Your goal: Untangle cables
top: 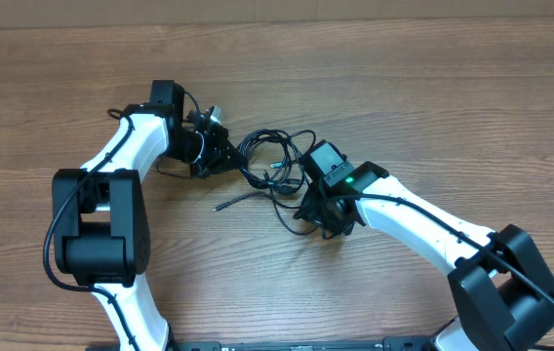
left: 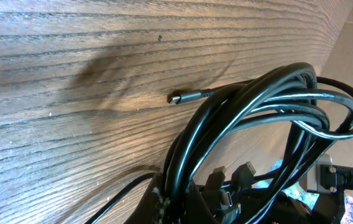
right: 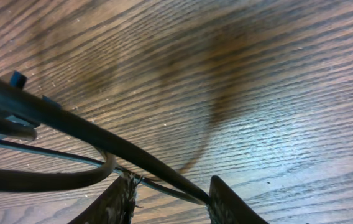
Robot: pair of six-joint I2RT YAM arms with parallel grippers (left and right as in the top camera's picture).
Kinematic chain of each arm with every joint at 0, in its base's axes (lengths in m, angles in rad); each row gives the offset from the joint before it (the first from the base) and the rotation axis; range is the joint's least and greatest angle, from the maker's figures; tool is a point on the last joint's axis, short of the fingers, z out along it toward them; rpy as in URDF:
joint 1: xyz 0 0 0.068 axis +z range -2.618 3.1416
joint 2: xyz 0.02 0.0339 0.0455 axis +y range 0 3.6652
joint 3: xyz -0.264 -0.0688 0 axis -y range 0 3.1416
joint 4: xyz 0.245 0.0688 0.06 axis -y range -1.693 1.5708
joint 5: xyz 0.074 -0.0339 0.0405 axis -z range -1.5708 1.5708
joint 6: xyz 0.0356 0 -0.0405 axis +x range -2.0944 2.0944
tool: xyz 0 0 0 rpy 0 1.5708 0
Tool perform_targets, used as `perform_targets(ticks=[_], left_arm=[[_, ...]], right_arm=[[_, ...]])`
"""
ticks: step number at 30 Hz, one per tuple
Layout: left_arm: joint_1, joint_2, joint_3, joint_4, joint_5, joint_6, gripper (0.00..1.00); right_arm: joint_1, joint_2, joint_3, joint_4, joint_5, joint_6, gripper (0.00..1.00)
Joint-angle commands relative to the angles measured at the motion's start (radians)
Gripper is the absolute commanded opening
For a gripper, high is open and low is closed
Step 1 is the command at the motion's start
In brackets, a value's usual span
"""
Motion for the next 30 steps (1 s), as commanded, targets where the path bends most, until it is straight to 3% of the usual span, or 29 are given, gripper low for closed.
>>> perform_targets(ticks=[1,30], left_arm=[[-0.006,0.006,0.016,-0.004,0.048,0.031,0.04],[-0.007,0.006,0.016,-0.009,0.079,0.029,0.04]], right_arm=[[-0.027,0.003,-0.006,-0.014,0.023,-0.021,0.37],[-0.039,0.003,-0.006,-0.05,0.1,-0.051,0.38]])
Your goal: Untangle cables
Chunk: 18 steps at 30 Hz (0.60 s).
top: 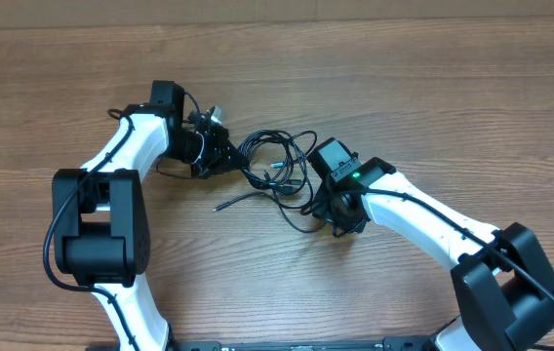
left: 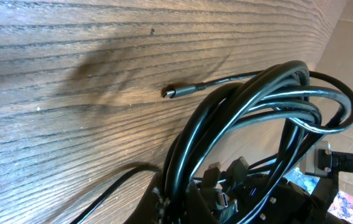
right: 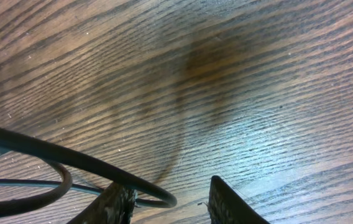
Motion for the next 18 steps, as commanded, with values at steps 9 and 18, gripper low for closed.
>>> perform_targets(ticks=[9,18], left_arm=[[-0.007,0.006,0.016,0.019,0.055,0.029,0.04],[-0.007,0.006,0.016,0.027,0.04,0.03,0.04]], right_arm=[[-0.001,0.003,-0.016,-0.061,0.266,-0.013,0.37],[-0.07,0.003,-0.061,-0.188,0.516,-0.014,0.36]])
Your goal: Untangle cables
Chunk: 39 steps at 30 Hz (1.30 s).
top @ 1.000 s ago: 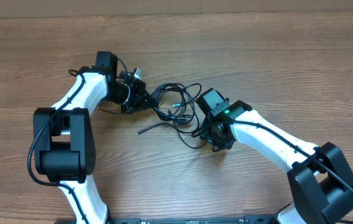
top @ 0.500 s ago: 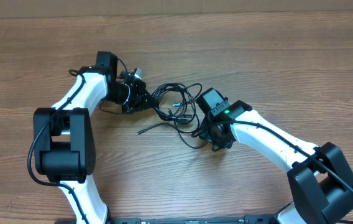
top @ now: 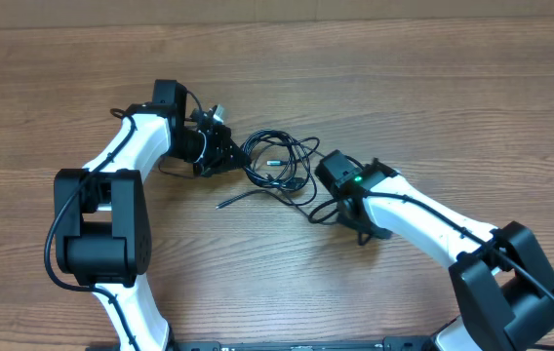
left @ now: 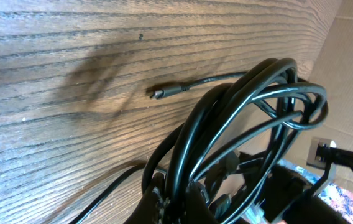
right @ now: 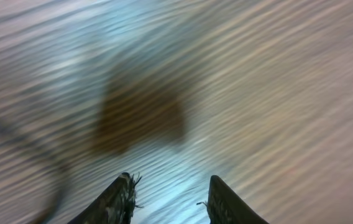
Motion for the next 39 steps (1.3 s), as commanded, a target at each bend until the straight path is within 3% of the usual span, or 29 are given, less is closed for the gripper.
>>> perform_targets(ticks=[1,7,12,15,22,27,35,39], left_arm=[[0.0,0.006,0.016,0.003,0.034,0.03,0.04],[0.0,0.006,0.016,0.006,-0.011,0.029,0.04],[-0.001,0.006,0.016,0.004,-0.008,-0.068,0.04],[-0.002,0.006,0.016,0.001,-0.008,-0.115,0.04],[-0.002,0.006,0.016,0.001,-0.007,-0.115,0.04],[-0.002,0.006,0.016,0.001,-0.007,-0.115,0.04],[-0.002,0.006,0.016,0.001,-0.008,-0.114,0.04],[-0.002,0.006,0.016,0.002,-0.011,-0.114,0.04]], right_arm=[[-0.064,0.003,-0.01,-0.018,0.153,-0.004,0.36],[-0.191,0.003,-0.007,0.012,0.13,-0.093,0.37],[-0.252,0.003,0.001,0.09,-0.385,-0.365,0.48],[-0.257,0.003,0.001,0.109,-0.586,-0.424,0.5],[-0.254,0.003,-0.002,0.126,-0.649,-0.423,0.5],[-0.254,0.003,-0.058,0.276,-0.628,-0.412,0.5],[-0.254,0.003,-0.249,0.586,-0.309,-0.3,0.33],[-0.256,0.003,-0.272,0.612,-0.237,-0.299,0.08]])
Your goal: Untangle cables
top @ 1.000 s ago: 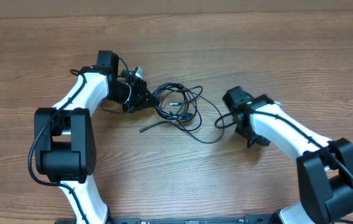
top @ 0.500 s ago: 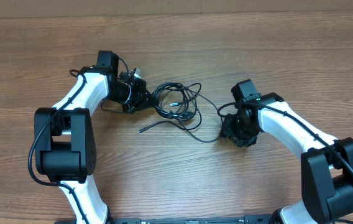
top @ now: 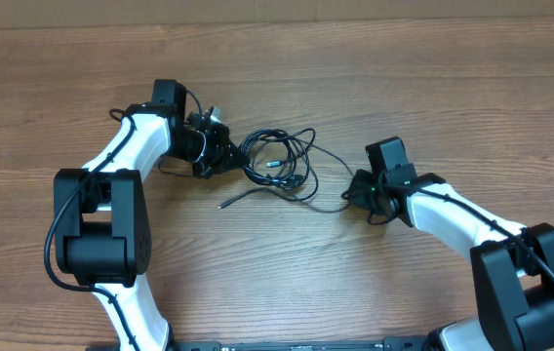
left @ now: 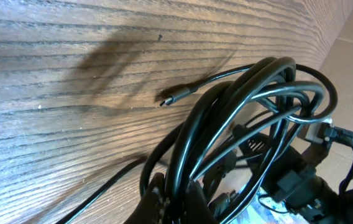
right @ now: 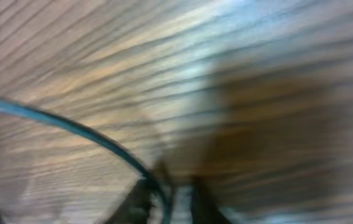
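A knot of black cables [top: 275, 161] lies mid-table. My left gripper [top: 217, 148] is at the knot's left side, shut on a bundle of black loops [left: 251, 106] that rises from its fingers [left: 173, 202]. A loose plug end [left: 167, 101] rests on the wood beside them. My right gripper [top: 353, 198] sits to the right of the knot, and a thin strand [top: 328, 156] runs out of the knot toward it. The right wrist view is blurred; a thin cable [right: 71, 121] leads in between the right gripper's [right: 169, 199] narrowed fingers.
The wooden table [top: 433, 88] stretches around both arms. One free cable end [top: 223, 205] points down-left from the knot. The left arm's own wiring [top: 121, 112] loops near its wrist.
My right gripper has gone from open over bare wood to fingers drawn together on a thin cable, and its wrist sits further right. A strand now reaches out from the knot's right side.
At first my right gripper was open around cables at the knot's lower right, and the left held the bundle. A second later only one loop lay at the right fingers. Then they were open over bare wood. Now they pinch a thin strand; the left grip is unchanged.
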Robot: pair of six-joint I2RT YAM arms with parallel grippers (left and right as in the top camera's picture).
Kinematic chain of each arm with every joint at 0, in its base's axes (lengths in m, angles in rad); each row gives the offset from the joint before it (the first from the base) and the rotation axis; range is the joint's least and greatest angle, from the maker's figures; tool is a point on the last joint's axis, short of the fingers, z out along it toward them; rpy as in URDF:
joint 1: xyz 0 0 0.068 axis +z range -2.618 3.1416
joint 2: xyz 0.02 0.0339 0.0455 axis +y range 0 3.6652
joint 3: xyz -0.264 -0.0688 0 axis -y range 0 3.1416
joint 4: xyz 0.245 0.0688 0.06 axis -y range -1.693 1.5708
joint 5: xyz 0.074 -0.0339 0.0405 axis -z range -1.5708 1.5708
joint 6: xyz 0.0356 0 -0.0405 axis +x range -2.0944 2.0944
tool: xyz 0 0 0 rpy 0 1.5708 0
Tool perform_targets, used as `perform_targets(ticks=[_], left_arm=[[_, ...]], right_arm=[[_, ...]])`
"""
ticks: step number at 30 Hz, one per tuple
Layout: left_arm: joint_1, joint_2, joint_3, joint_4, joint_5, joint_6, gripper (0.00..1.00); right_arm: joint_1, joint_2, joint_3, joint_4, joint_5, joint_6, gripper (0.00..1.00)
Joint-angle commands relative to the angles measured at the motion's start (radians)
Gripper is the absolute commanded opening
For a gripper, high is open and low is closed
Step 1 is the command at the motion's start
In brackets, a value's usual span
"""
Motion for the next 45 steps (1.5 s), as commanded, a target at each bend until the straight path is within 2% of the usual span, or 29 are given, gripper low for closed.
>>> perform_targets(ticks=[1,7,15,20,25,29,33,36,40,42,45], left_arm=[[-0.002,0.006,0.016,0.001,0.008,-0.003,0.04],[-0.002,0.006,0.016,0.016,-0.022,-0.003,0.04],[-0.002,0.006,0.016,0.024,-0.052,-0.003,0.04],[-0.002,0.006,0.016,0.024,-0.096,-0.003,0.04],[-0.002,0.006,0.016,0.023,-0.201,0.002,0.04],[-0.002,0.006,0.016,0.023,-0.208,0.086,0.04],[-0.002,0.006,0.016,0.023,-0.208,0.161,0.04],[-0.002,0.006,0.016,0.027,-0.208,0.209,0.04],[-0.002,0.006,0.016,0.028,-0.202,0.285,0.04],[-0.002,0.006,0.016,0.028,-0.185,0.329,0.04],[-0.002,0.006,0.016,0.027,-0.115,0.41,0.04]], right_arm=[[-0.006,0.042,-0.053,-0.026,0.182,0.02,0.04],[-0.006,0.03,0.082,-0.179,0.191,-0.024,0.04],[-0.005,0.03,0.328,-0.443,0.218,-0.181,0.04],[-0.005,0.03,0.367,-0.535,0.281,-0.186,0.04],[-0.005,0.03,0.368,-0.583,0.35,-0.289,0.04],[-0.001,0.03,0.4,-0.665,0.498,-0.39,0.04],[0.021,0.03,0.459,-0.739,0.625,-0.417,0.04],[0.047,0.03,0.495,-0.735,0.692,-0.418,0.06],[0.088,0.03,0.509,-0.636,0.696,-0.473,0.08],[0.108,0.03,0.509,-0.589,0.627,-0.473,0.09],[0.115,0.031,0.509,-0.548,0.396,-0.465,0.16]])
